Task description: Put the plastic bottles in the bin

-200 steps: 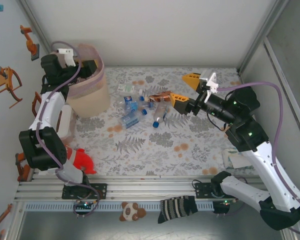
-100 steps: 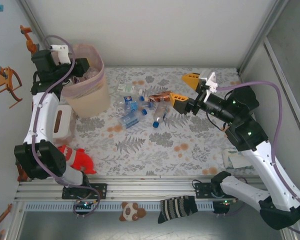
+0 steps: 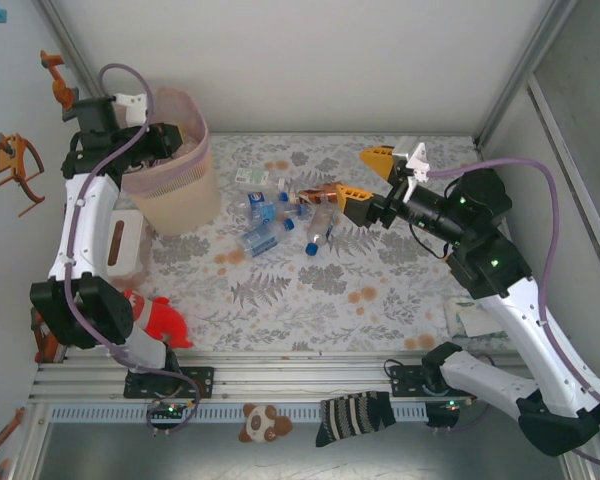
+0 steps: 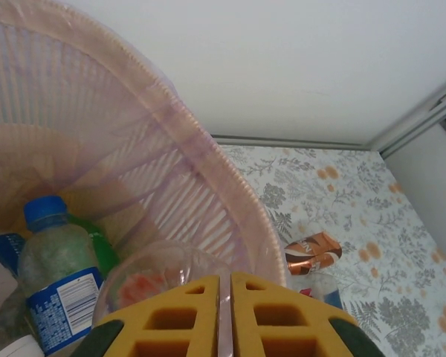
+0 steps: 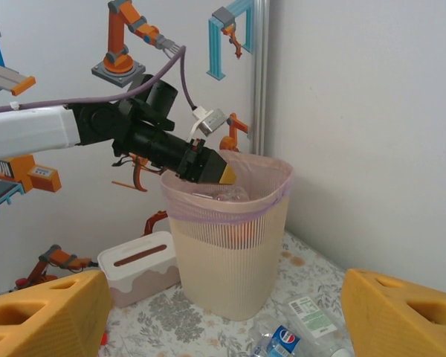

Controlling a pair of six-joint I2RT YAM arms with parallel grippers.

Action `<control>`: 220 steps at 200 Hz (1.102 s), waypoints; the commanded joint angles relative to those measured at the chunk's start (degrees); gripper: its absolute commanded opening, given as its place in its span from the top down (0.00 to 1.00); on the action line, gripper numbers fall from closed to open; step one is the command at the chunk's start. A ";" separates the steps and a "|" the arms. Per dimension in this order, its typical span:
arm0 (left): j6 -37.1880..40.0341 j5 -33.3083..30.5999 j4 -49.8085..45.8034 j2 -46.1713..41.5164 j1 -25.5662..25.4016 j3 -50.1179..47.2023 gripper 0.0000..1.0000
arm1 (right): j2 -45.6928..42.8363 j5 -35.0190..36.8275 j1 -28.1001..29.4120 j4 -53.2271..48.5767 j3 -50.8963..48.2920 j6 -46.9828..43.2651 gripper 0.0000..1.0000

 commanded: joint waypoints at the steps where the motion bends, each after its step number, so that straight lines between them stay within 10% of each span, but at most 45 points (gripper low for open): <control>1: 2.62 1.49 -4.19 2.32 -1.34 3.86 0.90 | -0.23 0.10 0.13 1.01 0.25 0.44 0.20; 220: 7.84 -3.58 -20.05 22.20 -1.49 10.31 0.96 | 0.80 1.62 0.12 -1.05 -0.11 -1.21 0.20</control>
